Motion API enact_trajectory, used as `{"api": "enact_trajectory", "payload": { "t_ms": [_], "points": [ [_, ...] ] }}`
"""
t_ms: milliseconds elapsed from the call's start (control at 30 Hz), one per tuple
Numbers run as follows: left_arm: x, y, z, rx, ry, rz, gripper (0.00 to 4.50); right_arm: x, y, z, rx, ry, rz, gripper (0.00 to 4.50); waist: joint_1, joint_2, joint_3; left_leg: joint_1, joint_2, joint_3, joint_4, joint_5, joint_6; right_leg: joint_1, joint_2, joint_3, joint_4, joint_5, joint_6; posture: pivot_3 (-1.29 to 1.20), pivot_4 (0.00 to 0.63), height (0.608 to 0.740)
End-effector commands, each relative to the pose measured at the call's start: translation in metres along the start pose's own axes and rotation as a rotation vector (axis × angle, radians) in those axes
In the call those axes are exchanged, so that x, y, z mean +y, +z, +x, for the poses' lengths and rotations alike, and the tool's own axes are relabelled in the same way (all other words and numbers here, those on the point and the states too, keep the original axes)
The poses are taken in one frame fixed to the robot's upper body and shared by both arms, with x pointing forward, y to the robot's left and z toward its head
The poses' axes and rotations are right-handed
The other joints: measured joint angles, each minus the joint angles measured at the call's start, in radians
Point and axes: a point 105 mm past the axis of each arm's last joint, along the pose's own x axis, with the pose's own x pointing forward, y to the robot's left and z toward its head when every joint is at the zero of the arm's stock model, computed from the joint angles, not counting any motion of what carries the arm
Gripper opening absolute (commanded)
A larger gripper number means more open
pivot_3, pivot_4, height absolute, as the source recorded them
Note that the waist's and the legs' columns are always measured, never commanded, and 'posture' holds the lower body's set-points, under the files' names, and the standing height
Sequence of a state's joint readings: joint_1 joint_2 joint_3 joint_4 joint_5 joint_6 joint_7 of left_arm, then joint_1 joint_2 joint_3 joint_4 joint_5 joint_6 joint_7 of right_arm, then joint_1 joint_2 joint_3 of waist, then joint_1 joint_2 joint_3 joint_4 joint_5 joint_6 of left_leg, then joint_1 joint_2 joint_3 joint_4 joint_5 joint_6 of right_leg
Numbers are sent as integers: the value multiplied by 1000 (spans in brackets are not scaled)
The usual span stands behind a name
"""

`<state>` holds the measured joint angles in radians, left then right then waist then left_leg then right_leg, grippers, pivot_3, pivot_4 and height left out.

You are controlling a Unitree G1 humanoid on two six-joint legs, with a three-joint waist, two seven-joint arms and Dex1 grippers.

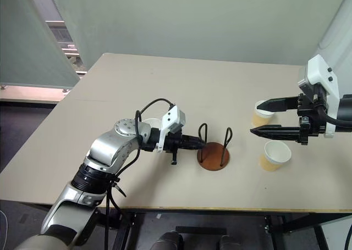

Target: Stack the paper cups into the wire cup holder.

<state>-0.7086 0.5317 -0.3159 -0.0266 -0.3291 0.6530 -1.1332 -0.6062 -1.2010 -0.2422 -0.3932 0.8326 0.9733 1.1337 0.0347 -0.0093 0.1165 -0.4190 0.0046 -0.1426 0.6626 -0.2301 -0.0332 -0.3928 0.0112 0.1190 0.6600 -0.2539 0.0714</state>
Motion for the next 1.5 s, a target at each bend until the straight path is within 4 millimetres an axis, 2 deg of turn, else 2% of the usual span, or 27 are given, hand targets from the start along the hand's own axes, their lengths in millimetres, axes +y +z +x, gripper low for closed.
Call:
{"api": "enact_trajectory", "payload": {
  "t_ms": [33, 133, 267, 300, 433, 500, 667, 867, 1067, 1367, 1467, 1500],
  "points": [
    [-3, 6, -5, 19, -4, 102, 1827, -2, 5, 0, -3, -10, -45, 3528, 0, 0, 0, 0, 0, -1, 0, 0, 0, 0, 0, 0, 0, 0, 0, 0, 150, 740],
    [2, 7, -17, 45, 42, 157, 2875, -5, 3, 2, 6, -11, -52, 3528, -1, 0, 0, -1, 0, -2, -1, 0, 0, 0, 0, 1, 0, 0, -1, 0, 150, 740],
    [11, 22, -41, 45, 120, 242, 4319, -12, -2, 5, 24, -20, -59, 3528, -1, 0, 0, -1, 0, -3, -2, 0, 0, 0, 0, 1, -1, 0, -1, 0, 150, 740],
    [11, 28, -48, 39, 129, 261, 4448, -16, -5, 5, 31, -30, -64, 3528, -2, 0, 0, -1, 0, -3, -2, 0, 0, 0, 0, 1, -1, 0, -1, 0, 150, 740],
    [7, 44, -70, 12, 154, 278, 4448, -29, -16, 7, 69, -60, -60, 3528, -2, 0, 0, -1, 0, -4, -3, -1, 1, 0, 0, 1, -2, 0, -1, 0, 150, 740],
    [5, 51, -86, -9, 175, 267, 4448, -36, -23, 8, 95, -70, -47, 3528, -3, 0, 0, -1, 0, -4, -4, -1, 1, 0, 0, 1, -3, 0, -1, 0, 150, 740],
    [12, 63, -125, -62, 325, 230, 4500, -66, -41, 12, 173, -147, -86, 4466, -8, 0, 0, -1, 3, -4, -7, -1, 1, -1, 0, 0, -7, 2, -6, 0, 150, 740],
    [17, 75, -147, -144, 447, 200, 4500, -102, -48, 34, 211, -180, -168, 4466, -12, 0, 0, -1, 8, -4, -11, 0, 0, -3, 1, -4, -10, 5, -10, 0, 150, 740],
    [14, 74, -152, -128, 482, 204, 4500, -136, -76, 47, 395, -215, -244, 4466, -12, 0, 0, -2, 9, -5, -16, 2, -2, -6, 1, -6, -11, 7, -13, 0, 150, 740],
    [12, 72, -152, -110, 489, 212, 4500, -153, -108, 54, 544, -205, -233, 4466, -11, 1, 0, -4, 9, -5, -19, 2, -4, -9, 0, -7, -12, 7, -16, 0, 150, 740],
    [8, 72, -150, -120, 458, 210, 4500, -154, -111, 58, 547, -206, -221, 3883, -12, 1, 0, -4, 10, -5, -20, 3, -5, -10, 0, -7, -12, 7, -18, 0, 150, 740],
    [5, 72, -151, -129, 430, 210, 4500, -154, -111, 58, 547, -206, -217, 3522, -12, 1, 0, -4, 10, -5, -22, 4, -6, -10, 0, -7, -11, 7, -19, 0, 150, 740]
  ]
}}
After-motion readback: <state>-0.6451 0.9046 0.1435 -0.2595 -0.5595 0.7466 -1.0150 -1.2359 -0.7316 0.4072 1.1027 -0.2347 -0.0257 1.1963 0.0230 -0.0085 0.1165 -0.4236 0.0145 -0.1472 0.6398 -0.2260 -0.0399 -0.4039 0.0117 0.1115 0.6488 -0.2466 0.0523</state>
